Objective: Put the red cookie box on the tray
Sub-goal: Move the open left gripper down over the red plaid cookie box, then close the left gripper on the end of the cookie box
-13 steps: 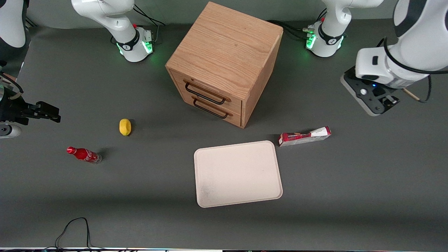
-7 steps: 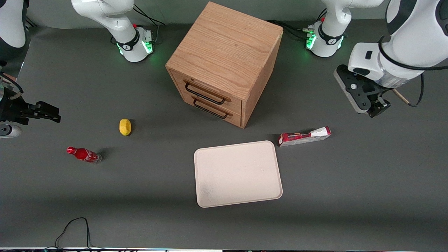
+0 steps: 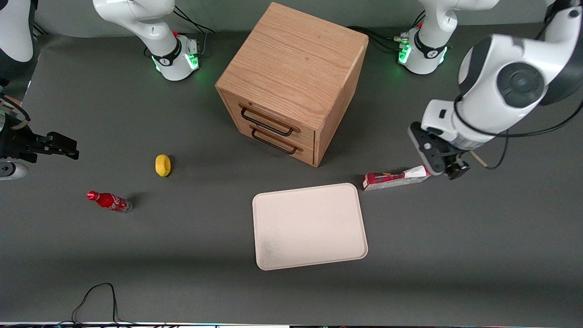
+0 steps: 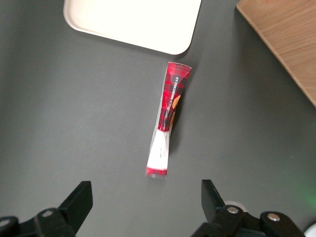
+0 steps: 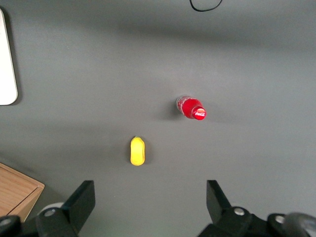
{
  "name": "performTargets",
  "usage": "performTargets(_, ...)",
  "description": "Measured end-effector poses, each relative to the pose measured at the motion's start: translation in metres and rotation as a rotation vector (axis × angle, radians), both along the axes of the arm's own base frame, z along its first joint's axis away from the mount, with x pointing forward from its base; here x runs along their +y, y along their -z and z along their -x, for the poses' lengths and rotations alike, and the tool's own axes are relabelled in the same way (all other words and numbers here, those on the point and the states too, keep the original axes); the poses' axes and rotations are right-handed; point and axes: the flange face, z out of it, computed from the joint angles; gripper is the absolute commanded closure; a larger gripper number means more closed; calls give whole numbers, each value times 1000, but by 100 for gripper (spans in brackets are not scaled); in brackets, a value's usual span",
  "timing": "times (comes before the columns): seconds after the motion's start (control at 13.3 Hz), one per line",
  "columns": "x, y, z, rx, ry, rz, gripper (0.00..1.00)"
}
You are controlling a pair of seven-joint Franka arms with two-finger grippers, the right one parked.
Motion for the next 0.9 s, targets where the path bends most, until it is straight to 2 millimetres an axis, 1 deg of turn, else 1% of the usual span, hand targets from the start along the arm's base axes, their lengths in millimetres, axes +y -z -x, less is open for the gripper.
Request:
performTargets(0.07,-9,22,3,9,17,-1,2)
performTargets(0.22,-26,59,8,8,69,4,3)
performTargets(0.3,-30,76,12,0,108,10,3)
performTargets(0.38,-29,91,15,-7,148,15,3)
performTargets(0.6,-16,124,22,-46,265,30,3)
performTargets(0.75,3,142,17,-47,294,55,2)
performTargets(0.9,14,159,12,-44,297,76,2)
